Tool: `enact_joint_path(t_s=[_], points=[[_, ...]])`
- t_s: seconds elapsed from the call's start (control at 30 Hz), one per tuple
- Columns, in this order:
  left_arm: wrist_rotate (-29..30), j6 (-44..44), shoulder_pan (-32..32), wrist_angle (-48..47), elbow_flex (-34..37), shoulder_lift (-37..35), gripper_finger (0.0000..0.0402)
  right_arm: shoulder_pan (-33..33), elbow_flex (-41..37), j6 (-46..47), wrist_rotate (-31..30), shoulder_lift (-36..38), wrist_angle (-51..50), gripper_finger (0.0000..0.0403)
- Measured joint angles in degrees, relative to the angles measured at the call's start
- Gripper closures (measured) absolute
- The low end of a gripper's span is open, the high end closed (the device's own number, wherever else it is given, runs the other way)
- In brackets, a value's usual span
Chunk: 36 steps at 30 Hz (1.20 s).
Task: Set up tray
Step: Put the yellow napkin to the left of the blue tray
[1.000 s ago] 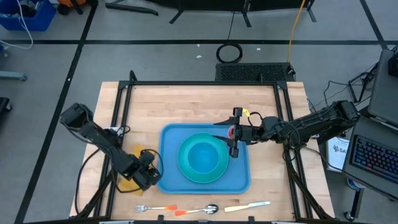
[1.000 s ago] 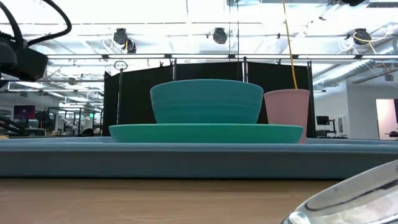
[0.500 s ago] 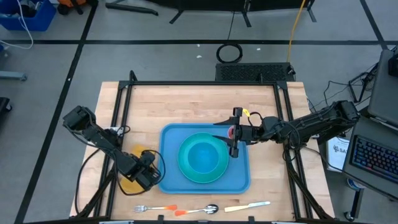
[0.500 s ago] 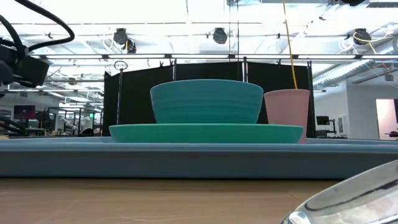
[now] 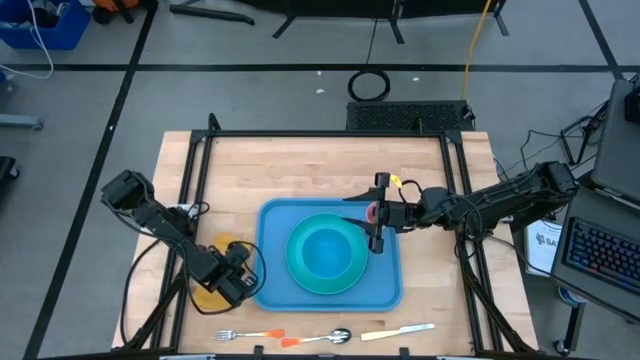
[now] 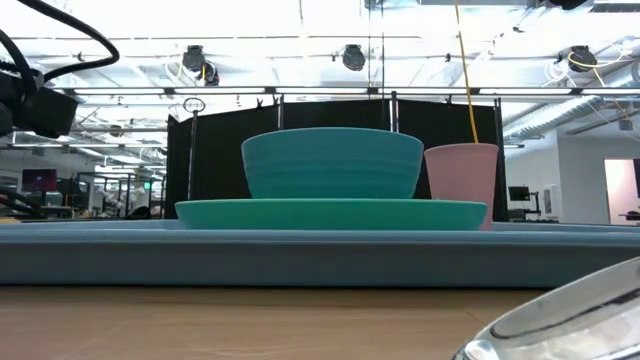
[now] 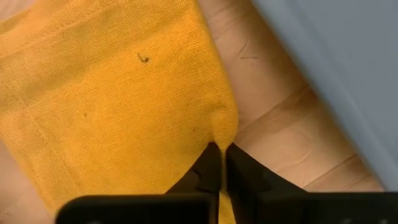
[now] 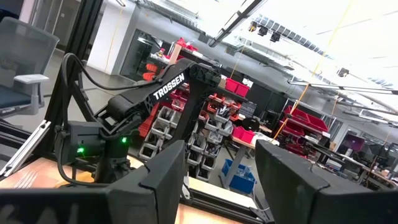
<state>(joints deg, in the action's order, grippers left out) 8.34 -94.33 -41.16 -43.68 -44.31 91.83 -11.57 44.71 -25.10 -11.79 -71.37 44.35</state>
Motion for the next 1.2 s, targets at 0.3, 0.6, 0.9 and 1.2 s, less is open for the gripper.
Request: enact_joint_path(t_s=[0.3,0.6,0.9,1.2], points=[[1.6,-0.9,-0.1,-1.3,0.1,-1.8,0.0393,0.0,0.0,0.0,0.0,0.0,0.0,0.0216],[5.7,-2.2,-0.8,-3.0,0.3,-5.8,0.0395,0.0,0.0,0.0,0.0,0.0,-0.3,0.0216],[6.7,-2.2,-0.8,-3.0,0.2,-6.3,0.0396,0.0,0.0,-0.1,-0.1,0.0,-0.4,0.0216],[6.7,-2.3,-0.8,-5.4,0.2,-6.4,0.0395,0.0,0.0,-0.1,-0.1,0.0,-0.4,0.0216]])
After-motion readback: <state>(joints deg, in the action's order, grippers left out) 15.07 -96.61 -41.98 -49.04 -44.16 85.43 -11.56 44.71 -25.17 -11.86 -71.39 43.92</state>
